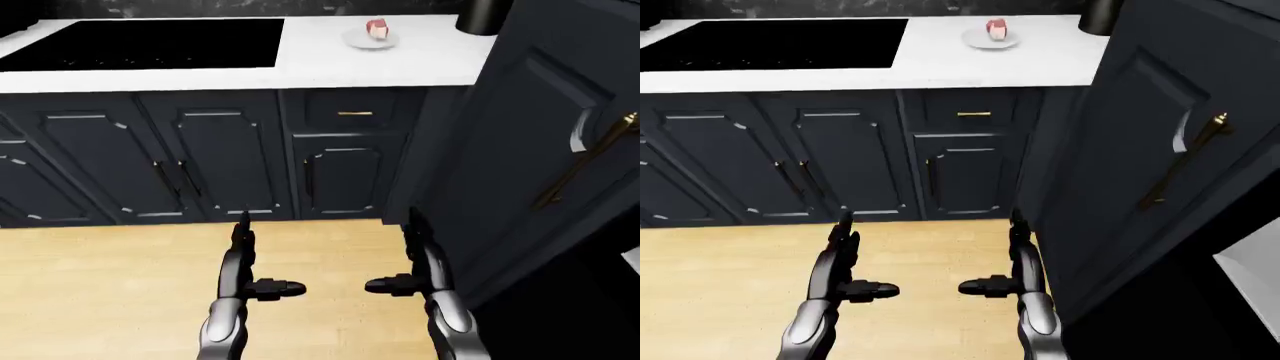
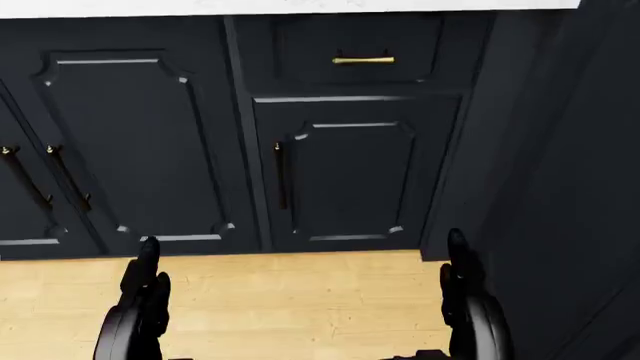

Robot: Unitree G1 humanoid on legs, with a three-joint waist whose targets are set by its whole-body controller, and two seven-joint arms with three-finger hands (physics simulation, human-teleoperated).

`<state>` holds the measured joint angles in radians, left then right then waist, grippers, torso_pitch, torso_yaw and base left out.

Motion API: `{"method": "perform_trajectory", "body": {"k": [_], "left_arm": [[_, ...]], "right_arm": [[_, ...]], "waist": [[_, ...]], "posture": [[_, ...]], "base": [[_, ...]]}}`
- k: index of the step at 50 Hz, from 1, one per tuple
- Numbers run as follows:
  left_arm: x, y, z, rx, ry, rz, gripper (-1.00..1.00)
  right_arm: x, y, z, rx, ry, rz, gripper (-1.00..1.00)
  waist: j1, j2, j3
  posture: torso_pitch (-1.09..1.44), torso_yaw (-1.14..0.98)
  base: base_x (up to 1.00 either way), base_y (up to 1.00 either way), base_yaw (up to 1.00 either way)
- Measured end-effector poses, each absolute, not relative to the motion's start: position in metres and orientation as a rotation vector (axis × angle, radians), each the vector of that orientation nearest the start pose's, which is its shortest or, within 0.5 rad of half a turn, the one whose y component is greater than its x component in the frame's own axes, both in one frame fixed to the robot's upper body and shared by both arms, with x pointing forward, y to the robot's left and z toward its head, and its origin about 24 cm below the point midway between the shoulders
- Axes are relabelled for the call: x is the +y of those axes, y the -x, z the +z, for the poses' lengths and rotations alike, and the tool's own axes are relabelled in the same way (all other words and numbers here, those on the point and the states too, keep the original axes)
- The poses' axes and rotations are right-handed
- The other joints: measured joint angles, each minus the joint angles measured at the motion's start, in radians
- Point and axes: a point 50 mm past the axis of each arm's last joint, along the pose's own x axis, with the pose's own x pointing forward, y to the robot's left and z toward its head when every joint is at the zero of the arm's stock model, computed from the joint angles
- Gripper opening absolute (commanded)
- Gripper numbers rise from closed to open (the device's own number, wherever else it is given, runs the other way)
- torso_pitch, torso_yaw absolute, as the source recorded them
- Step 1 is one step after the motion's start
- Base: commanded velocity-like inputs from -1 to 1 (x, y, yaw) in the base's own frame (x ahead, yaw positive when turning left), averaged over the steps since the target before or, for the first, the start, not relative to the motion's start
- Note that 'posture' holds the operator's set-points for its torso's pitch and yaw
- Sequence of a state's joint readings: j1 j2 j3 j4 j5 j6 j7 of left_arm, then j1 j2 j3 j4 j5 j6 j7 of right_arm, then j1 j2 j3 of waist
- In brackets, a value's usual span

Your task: Place the steak on the top rack of the oven.

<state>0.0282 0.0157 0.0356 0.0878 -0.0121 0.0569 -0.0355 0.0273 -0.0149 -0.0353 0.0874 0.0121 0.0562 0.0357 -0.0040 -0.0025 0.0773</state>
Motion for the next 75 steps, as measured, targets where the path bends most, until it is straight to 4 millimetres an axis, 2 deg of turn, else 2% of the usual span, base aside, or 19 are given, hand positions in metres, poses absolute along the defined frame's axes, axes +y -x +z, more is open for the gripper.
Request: {"method": "perform_trajectory", "body": {"k": [1, 3, 5, 7, 11, 22, 30, 38, 44, 49, 62, 75], "left_arm": [[0.162, -0.245, 0.014, 0.152, 0.003, 0.010, 1.00], [0.162, -0.250, 0.033, 0.064, 0.006, 0.006, 1.00], [0.162, -0.251, 0.037, 0.035, 0.011, 0.004, 1.00], [0.161, -0.248, 0.031, 0.061, 0.017, 0.003, 1.00], [0.161, -0.249, 0.024, 0.105, 0.021, 0.004, 1.00], [0.163, -0.251, 0.031, 0.079, 0.025, 0.009, 1.00], [0.166, -0.255, 0.028, 0.088, 0.014, 0.015, 1.00], [0.176, -0.275, 0.048, 0.048, 0.021, 0.059, 1.00], [0.174, -0.288, 0.065, 0.027, 0.040, 0.065, 1.00], [0.174, -0.298, 0.076, 0.037, 0.052, 0.073, 1.00], [0.174, -0.321, 0.128, -0.025, 0.033, 0.073, 1.00], [0.174, -0.332, 0.160, -0.042, 0.038, 0.072, 1.00]], "right_arm": [[-0.161, -0.245, 0.013, 0.152, 0.001, -0.006, 1.00], [-0.161, -0.250, 0.029, 0.074, 0.010, -0.008, 1.00], [-0.160, -0.252, 0.031, 0.057, 0.010, -0.006, 1.00], [-0.159, -0.250, 0.025, 0.082, 0.011, -0.002, 1.00], [-0.162, -0.250, 0.019, 0.119, 0.013, -0.013, 1.00], [-0.163, -0.252, 0.027, 0.086, 0.015, -0.019, 1.00], [-0.164, -0.258, 0.027, 0.089, 0.026, -0.024, 1.00], [-0.164, -0.274, 0.049, 0.041, 0.026, -0.023, 1.00], [-0.165, -0.285, 0.062, 0.031, 0.022, -0.033, 1.00], [-0.165, -0.299, 0.082, 0.010, 0.009, -0.051, 1.00], [-0.164, -0.308, 0.126, 0.015, 0.045, -0.010, 1.00], [-0.164, -0.319, 0.169, -0.019, 0.064, -0.008, 1.00]], "waist": [[-0.002, -0.004, -0.010], [0.006, -0.004, -0.060], [0.008, -0.010, -0.041], [0.008, -0.009, -0.054], [0.008, -0.004, -0.053], [0.008, -0.004, -0.075], [0.007, -0.004, -0.068], [0.008, -0.003, -0.068], [0.006, -0.001, -0.068], [0.008, -0.001, -0.065], [0.010, -0.004, -0.065], [0.011, -0.001, -0.060]], "posture": [[0.00, 0.00], [0.00, 0.00], [0.00, 0.00], [0.00, 0.00], [0.00, 0.00], [0.00, 0.00], [0.00, 0.00], [0.00, 0.00], [0.00, 0.00], [0.00, 0.00], [0.00, 0.00], [0.00, 0.00]], "base": [[0.00, 0.00, 0.00], [0.00, 0.00, 0.00], [0.00, 0.00, 0.00], [0.00, 0.00, 0.00], [0.00, 0.00, 0.00], [0.00, 0.00, 0.00], [0.00, 0.00, 0.00], [0.00, 0.00, 0.00], [0.00, 0.00, 0.00], [0.00, 0.00, 0.00], [0.00, 0.00, 0.00], [0.00, 0.00, 0.00]]}}
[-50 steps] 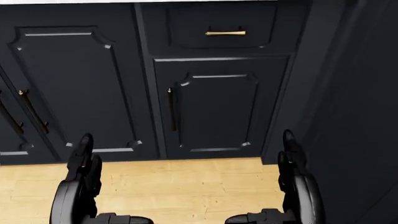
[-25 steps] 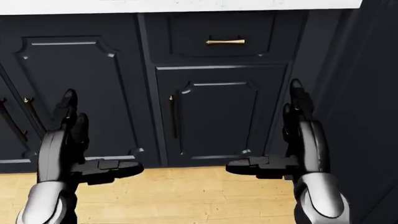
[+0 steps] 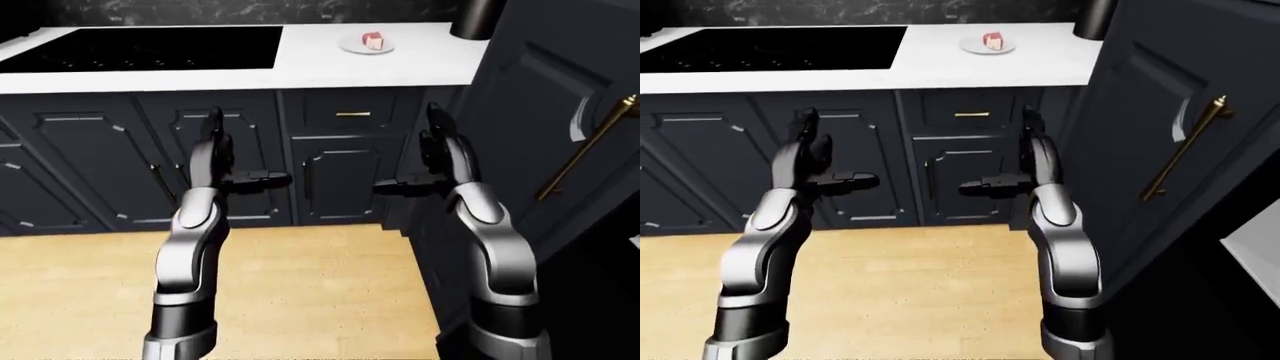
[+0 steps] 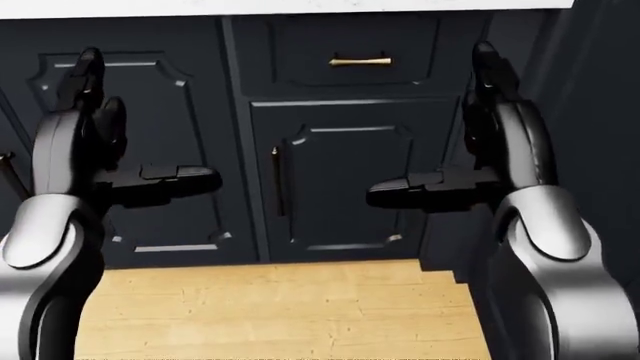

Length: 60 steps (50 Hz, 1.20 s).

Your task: Place the steak on the top rack of the oven.

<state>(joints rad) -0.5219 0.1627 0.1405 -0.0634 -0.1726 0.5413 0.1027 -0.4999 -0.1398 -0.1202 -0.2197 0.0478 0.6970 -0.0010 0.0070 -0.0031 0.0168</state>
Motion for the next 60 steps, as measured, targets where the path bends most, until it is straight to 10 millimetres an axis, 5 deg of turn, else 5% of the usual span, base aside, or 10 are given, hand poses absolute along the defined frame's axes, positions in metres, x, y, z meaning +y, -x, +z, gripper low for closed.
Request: {"method": "perform_trajectory", "body": {"k": [15, 23, 31, 37, 41, 44, 48, 54, 59, 60], "left_arm": [[0.177, -0.334, 0.165, -0.036, 0.045, 0.081, 1.00], [0.172, -0.333, 0.160, -0.026, 0.050, 0.062, 1.00], [0.182, -0.331, 0.162, -0.023, 0.048, 0.106, 1.00], [0.171, -0.331, 0.165, -0.038, 0.052, 0.056, 1.00], [0.175, -0.331, 0.166, -0.043, 0.054, 0.070, 1.00], [0.177, -0.331, 0.167, -0.049, 0.053, 0.077, 1.00], [0.185, -0.332, 0.160, -0.009, 0.051, 0.115, 1.00], [0.181, -0.333, 0.167, -0.048, 0.043, 0.101, 1.00], [0.182, -0.334, 0.168, -0.055, 0.039, 0.104, 1.00], [0.178, -0.334, 0.166, -0.050, 0.043, 0.095, 1.00]], "right_arm": [[-0.169, -0.320, 0.188, -0.045, 0.072, -0.022, 1.00], [-0.173, -0.319, 0.184, -0.039, 0.077, -0.037, 1.00], [-0.165, -0.319, 0.183, -0.035, 0.079, -0.001, 1.00], [-0.175, -0.319, 0.185, -0.033, 0.086, -0.052, 1.00], [-0.170, -0.319, 0.189, -0.060, 0.088, -0.038, 1.00], [-0.169, -0.319, 0.189, -0.060, 0.090, -0.029, 1.00], [-0.163, -0.321, 0.180, -0.003, 0.086, 0.004, 1.00], [-0.166, -0.319, 0.190, -0.048, 0.089, -0.011, 1.00], [-0.166, -0.318, 0.191, -0.067, 0.097, -0.009, 1.00], [-0.169, -0.318, 0.189, -0.059, 0.098, -0.020, 1.00]], "waist": [[-0.006, 0.005, 0.009], [-0.010, 0.031, 0.023], [0.004, -0.032, 0.016], [-0.013, -0.030, 0.008], [-0.015, 0.010, 0.018], [-0.018, 0.067, 0.016], [0.006, 0.071, 0.029], [0.008, 0.015, 0.012], [0.013, -0.062, 0.003], [0.006, -0.049, 0.008]], "posture": [[0.00, 0.00], [0.00, 0.00], [0.00, 0.00], [0.00, 0.00], [0.00, 0.00], [0.00, 0.00], [0.00, 0.00], [0.00, 0.00], [0.00, 0.00], [0.00, 0.00]], "base": [[0.07, 0.00, 0.00], [0.19, 0.00, 0.00], [0.21, 0.00, 0.00], [0.20, 0.00, 0.00], [0.21, 0.00, 0.00], [0.21, 0.00, 0.00], [0.21, 0.00, 0.00], [0.21, 0.00, 0.00], [0.21, 0.00, 0.00], [0.20, 0.00, 0.00]]}}
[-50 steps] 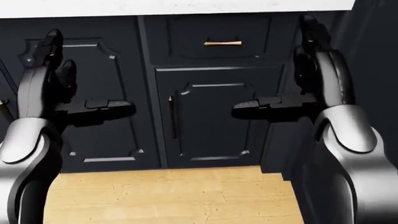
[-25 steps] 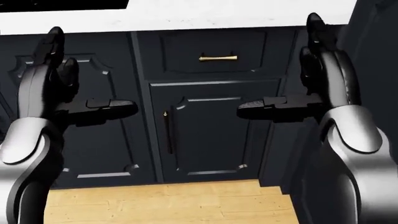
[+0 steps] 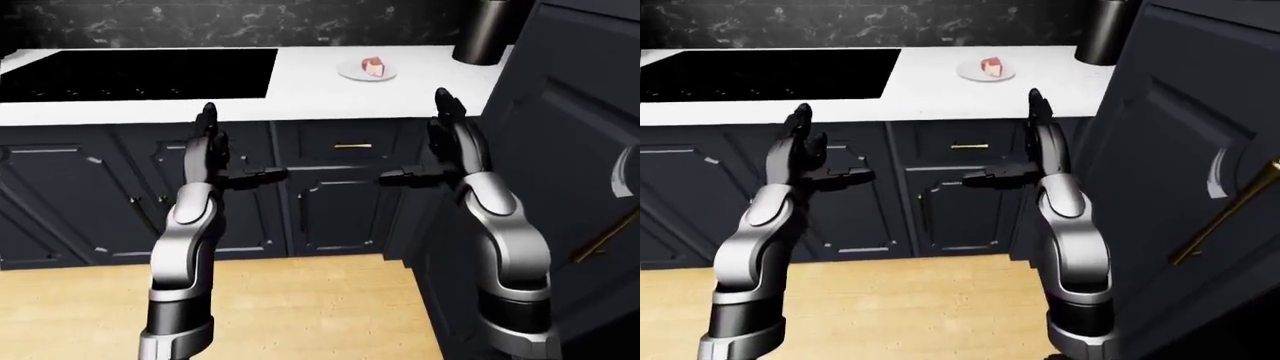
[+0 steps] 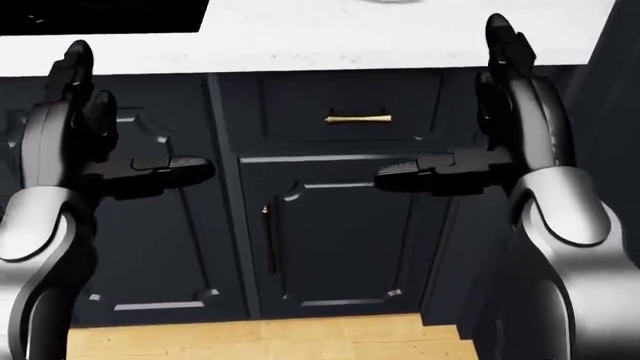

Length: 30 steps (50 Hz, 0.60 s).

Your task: Place the steak on the top rack of the oven.

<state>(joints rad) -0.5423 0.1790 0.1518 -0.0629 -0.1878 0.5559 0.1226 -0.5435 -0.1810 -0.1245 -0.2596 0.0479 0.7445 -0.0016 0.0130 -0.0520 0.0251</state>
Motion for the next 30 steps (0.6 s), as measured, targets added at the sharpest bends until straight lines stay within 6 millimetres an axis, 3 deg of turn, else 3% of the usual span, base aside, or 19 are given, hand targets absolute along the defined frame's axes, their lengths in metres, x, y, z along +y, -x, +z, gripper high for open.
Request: {"method": "perform_trajectory", "body": {"k": [3, 5, 9, 12, 13, 14, 16, 19, 24, 26, 28, 30], "left_arm": [[0.172, -0.333, 0.160, -0.017, 0.042, 0.069, 1.00], [0.172, -0.333, 0.161, -0.013, 0.043, 0.066, 1.00], [0.175, -0.333, 0.170, -0.051, 0.043, 0.076, 1.00], [0.176, -0.333, 0.174, -0.070, 0.042, 0.079, 1.00], [0.178, -0.333, 0.174, -0.073, 0.039, 0.085, 1.00], [0.181, -0.333, 0.173, -0.069, 0.039, 0.095, 1.00], [0.186, -0.332, 0.167, -0.040, 0.040, 0.120, 1.00], [0.188, -0.333, 0.163, -0.019, 0.038, 0.128, 1.00], [0.183, -0.334, 0.170, -0.051, 0.037, 0.109, 1.00], [0.181, -0.334, 0.173, -0.062, 0.037, 0.103, 1.00], [0.176, -0.335, 0.173, -0.059, 0.042, 0.085, 1.00], [0.170, -0.335, 0.169, -0.037, 0.042, 0.061, 1.00]], "right_arm": [[-0.175, -0.318, 0.179, -0.010, 0.096, -0.049, 1.00], [-0.175, -0.319, 0.179, -0.003, 0.098, -0.052, 1.00], [-0.173, -0.318, 0.188, -0.041, 0.101, -0.041, 1.00], [-0.173, -0.319, 0.194, -0.061, 0.104, -0.037, 1.00], [-0.171, -0.320, 0.195, -0.066, 0.101, -0.031, 1.00], [-0.168, -0.320, 0.193, -0.060, 0.099, -0.022, 1.00], [-0.164, -0.321, 0.188, -0.033, 0.101, 0.003, 1.00], [-0.165, -0.321, 0.187, -0.019, 0.102, 0.007, 1.00], [-0.169, -0.318, 0.197, -0.061, 0.105, -0.011, 1.00], [-0.169, -0.317, 0.200, -0.073, 0.107, -0.011, 1.00], [-0.173, -0.317, 0.199, -0.068, 0.109, -0.026, 1.00], [-0.178, -0.316, 0.192, -0.041, 0.106, -0.050, 1.00]], "waist": [[-0.014, 0.003, 0.011], [-0.017, 0.016, 0.010], [-0.020, 0.064, 0.012], [-0.027, 0.117, 0.003], [-0.022, 0.118, -0.001], [-0.013, 0.106, 0.005], [-0.003, 0.110, 0.011], [0.002, 0.093, 0.003], [0.008, 0.035, 0.004], [0.008, -0.006, -0.004], [-0.009, 0.010, 0.005], [-0.018, 0.006, 0.010]], "posture": [[0.00, 0.00], [0.00, 0.00], [0.00, 0.00], [0.00, 0.00], [0.00, 0.00], [0.00, 0.00], [0.00, 0.00], [0.00, 0.00], [0.00, 0.00], [0.00, 0.00], [0.00, 0.00], [0.00, 0.00]], "base": [[0.21, 0.00, 0.00], [0.21, 0.00, 0.00], [0.21, 0.00, 0.00], [0.21, 0.00, 0.00], [0.20, 0.00, 0.00], [0.21, 0.00, 0.00], [0.21, 0.00, 0.00], [0.21, -0.01, 0.00], [0.20, -0.04, 0.00], [0.20, -0.05, 0.00], [0.21, -0.07, 0.00], [0.21, -0.07, 0.00]]}}
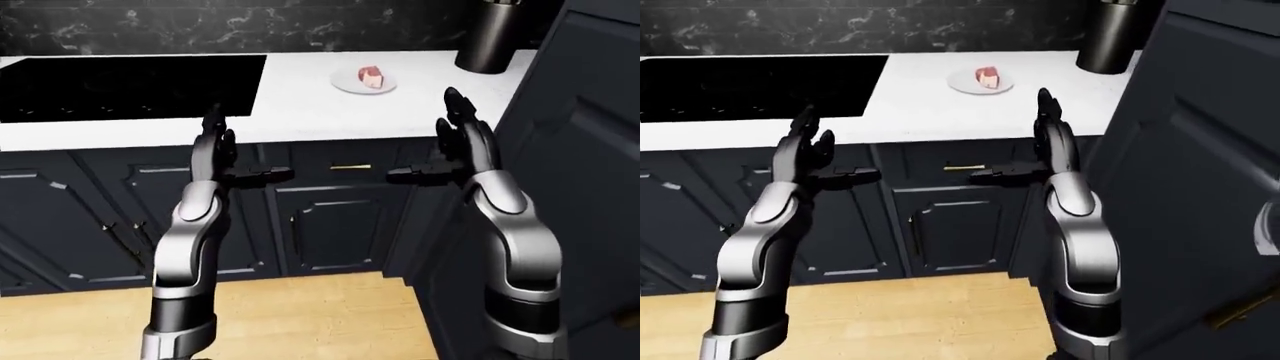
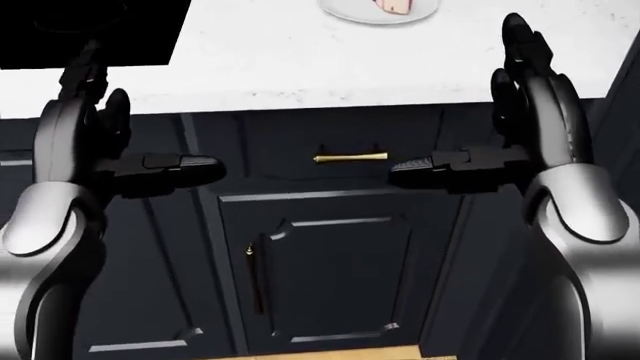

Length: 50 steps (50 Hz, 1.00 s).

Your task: Place the steak on the top rack of the oven.

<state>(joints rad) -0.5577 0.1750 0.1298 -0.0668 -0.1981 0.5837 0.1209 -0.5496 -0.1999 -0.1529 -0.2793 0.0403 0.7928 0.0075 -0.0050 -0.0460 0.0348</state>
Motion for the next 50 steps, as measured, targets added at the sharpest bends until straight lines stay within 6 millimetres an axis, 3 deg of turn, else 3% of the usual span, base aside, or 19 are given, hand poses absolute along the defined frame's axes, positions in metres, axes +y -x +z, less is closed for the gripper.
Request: {"method": "perform_trajectory", "body": {"k": [2, 5, 9, 11, 12, 14, 16, 20, 23, 25, 28, 33, 36, 38, 41, 46, 50], "left_arm": [[0.170, -0.336, 0.166, -0.024, 0.043, 0.056, 1.00], [0.174, -0.335, 0.170, -0.038, 0.044, 0.071, 1.00], [0.177, -0.333, 0.176, -0.071, 0.042, 0.084, 1.00], [0.182, -0.332, 0.174, -0.062, 0.042, 0.105, 1.00], [0.184, -0.332, 0.170, -0.049, 0.043, 0.115, 1.00], [0.185, -0.332, 0.165, -0.027, 0.044, 0.124, 1.00], [0.184, -0.333, 0.166, -0.028, 0.043, 0.119, 1.00], [0.182, -0.332, 0.172, -0.056, 0.043, 0.108, 1.00], [0.181, -0.333, 0.176, -0.066, 0.045, 0.106, 1.00], [0.174, -0.335, 0.172, -0.050, 0.049, 0.083, 1.00], [0.169, -0.336, 0.167, -0.027, 0.047, 0.058, 1.00], [0.172, -0.336, 0.172, -0.047, 0.046, 0.071, 1.00], [0.173, -0.335, 0.176, -0.069, 0.043, 0.074, 1.00], [0.179, -0.334, 0.175, -0.066, 0.041, 0.090, 1.00], [0.185, -0.333, 0.163, -0.023, 0.042, 0.120, 1.00], [0.181, -0.333, 0.168, -0.041, 0.040, 0.106, 1.00], [0.180, -0.333, 0.173, -0.064, 0.041, 0.100, 1.00]], "right_arm": [[-0.179, -0.317, 0.189, -0.024, 0.106, -0.055, 1.00], [-0.176, -0.317, 0.192, -0.037, 0.108, -0.045, 1.00], [-0.173, -0.318, 0.196, -0.059, 0.110, -0.032, 1.00], [-0.168, -0.318, 0.193, -0.046, 0.107, -0.010, 1.00], [-0.166, -0.318, 0.190, -0.034, 0.106, 0.000, 1.00], [-0.165, -0.318, 0.187, -0.020, 0.104, 0.008, 1.00], [-0.167, -0.319, 0.188, -0.025, 0.104, 0.003, 1.00], [-0.168, -0.317, 0.195, -0.061, 0.106, -0.005, 1.00], [-0.168, -0.316, 0.199, -0.072, 0.109, -0.005, 1.00], [-0.175, -0.316, 0.196, -0.058, 0.108, -0.028, 1.00], [-0.181, -0.317, 0.189, -0.021, 0.108, -0.055, 1.00], [-0.179, -0.316, 0.195, -0.048, 0.113, -0.045, 1.00], [-0.177, -0.316, 0.197, -0.062, 0.113, -0.037, 1.00], [-0.172, -0.316, 0.193, -0.053, 0.108, -0.021, 1.00], [-0.168, -0.318, 0.185, -0.013, 0.107, 0.004, 1.00], [-0.171, -0.315, 0.193, -0.048, 0.109, -0.009, 1.00], [-0.171, -0.315, 0.199, -0.076, 0.113, -0.009, 1.00]], "waist": [[-0.002, 0.013, -0.002], [-0.001, 0.051, 0.005], [-0.006, 0.120, -0.003], [0.007, 0.104, 0.001], [0.011, 0.108, 0.003], [0.017, 0.106, -0.004], [0.019, 0.091, -0.009], [0.028, 0.041, -0.007], [0.030, -0.015, -0.017], [0.016, 0.002, -0.006], [0.003, 0.005, -0.002], [0.001, 0.060, 0.005], [-0.005, 0.111, -0.003], [0.010, 0.100, 0.003], [0.021, 0.108, -0.003], [0.027, 0.058, -0.008], [0.030, -0.014, -0.018]], "posture": [[0.00, 0.00], [0.00, 0.00], [0.00, 0.00], [0.00, 0.00], [0.00, 0.00], [0.00, 0.00], [0.00, 0.00], [0.00, 0.00], [0.00, 0.00], [0.00, 0.00], [0.00, 0.00], [0.00, 0.00], [0.00, 0.00], [0.00, 0.00], [0.00, 0.00], [0.00, 0.00], [0.00, 0.00]], "base": [[0.21, -0.07, 0.00], [0.21, -0.07, 0.00], [0.21, -0.07, 0.00], [0.21, -0.09, 0.00], [0.22, -0.12, 0.00], [0.21, -0.12, 0.00], [0.20, -0.12, 0.00], [0.20, -0.12, 0.00], [0.21, -0.12, 0.00], [0.21, -0.12, 0.00], [0.20, -0.12, 0.00], [0.21, -0.12, 0.00], [0.21, -0.12, 0.00], [0.21, -0.12, 0.00], [0.21, -0.15, 0.00], [0.20, -0.16, 0.00], [0.21, -0.19, 0.00]]}}
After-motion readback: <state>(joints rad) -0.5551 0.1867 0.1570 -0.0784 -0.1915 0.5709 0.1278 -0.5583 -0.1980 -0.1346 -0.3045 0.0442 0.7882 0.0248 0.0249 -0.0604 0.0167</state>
